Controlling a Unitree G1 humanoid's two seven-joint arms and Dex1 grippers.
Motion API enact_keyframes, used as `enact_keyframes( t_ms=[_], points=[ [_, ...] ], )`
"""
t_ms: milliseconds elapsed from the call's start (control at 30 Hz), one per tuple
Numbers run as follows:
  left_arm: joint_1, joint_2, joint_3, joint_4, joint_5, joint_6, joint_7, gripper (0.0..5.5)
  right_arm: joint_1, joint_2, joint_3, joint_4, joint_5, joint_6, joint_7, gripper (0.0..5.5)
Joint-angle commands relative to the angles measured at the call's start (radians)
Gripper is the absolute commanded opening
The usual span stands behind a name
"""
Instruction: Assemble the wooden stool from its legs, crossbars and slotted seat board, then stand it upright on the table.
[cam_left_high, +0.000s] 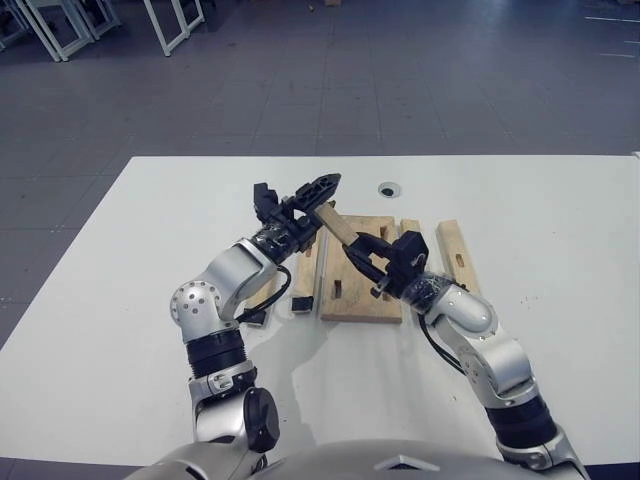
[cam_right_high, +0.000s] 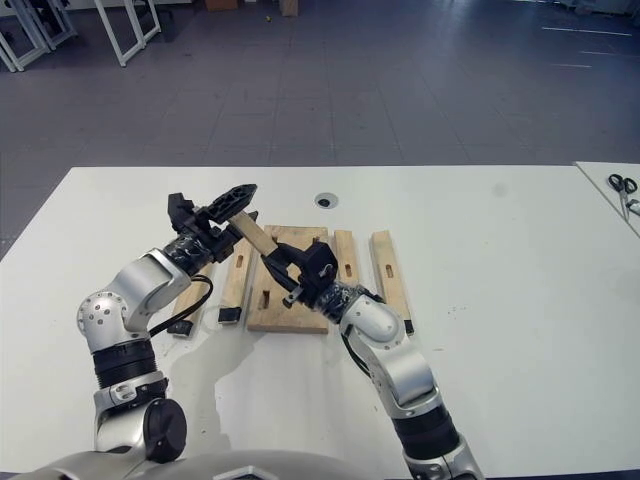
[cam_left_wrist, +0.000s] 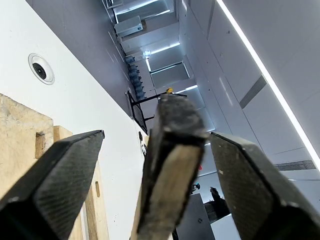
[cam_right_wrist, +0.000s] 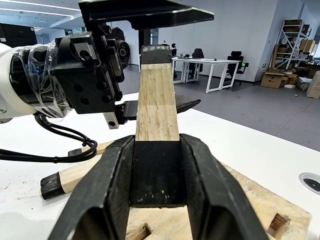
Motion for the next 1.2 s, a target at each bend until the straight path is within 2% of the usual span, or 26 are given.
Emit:
enact_keyframes(
  t_ms=[33,567,1000,1200],
  points=[
    [0.025,0.018,-0.041,0.002,-0.031,0.0,0.019,3.16,0.01,0.006,0.008,-0.006,-0.013,0.002,-0.003,1.27],
    [0.028,0.101,-0.112,0.012,-0.028,-0.042,-0.03,0.56,0.019,0.016,-0.003,-0.013,0.001,0.015,-0.011,1.27],
    [0.019,0.115,-0.108,0.013,-0.074,-0.049,-0.014,0.44,0.023,0.008,-0.003,-0.001,-0.013,0.028,-0.011,1.27],
    [0.027,0.157,-0.096,-0.004,0.0,-0.111,-0.037,0.42,0.027,-0.051,-0.003,0.002,-0.042,0.07,0.014,2.43]
  ],
)
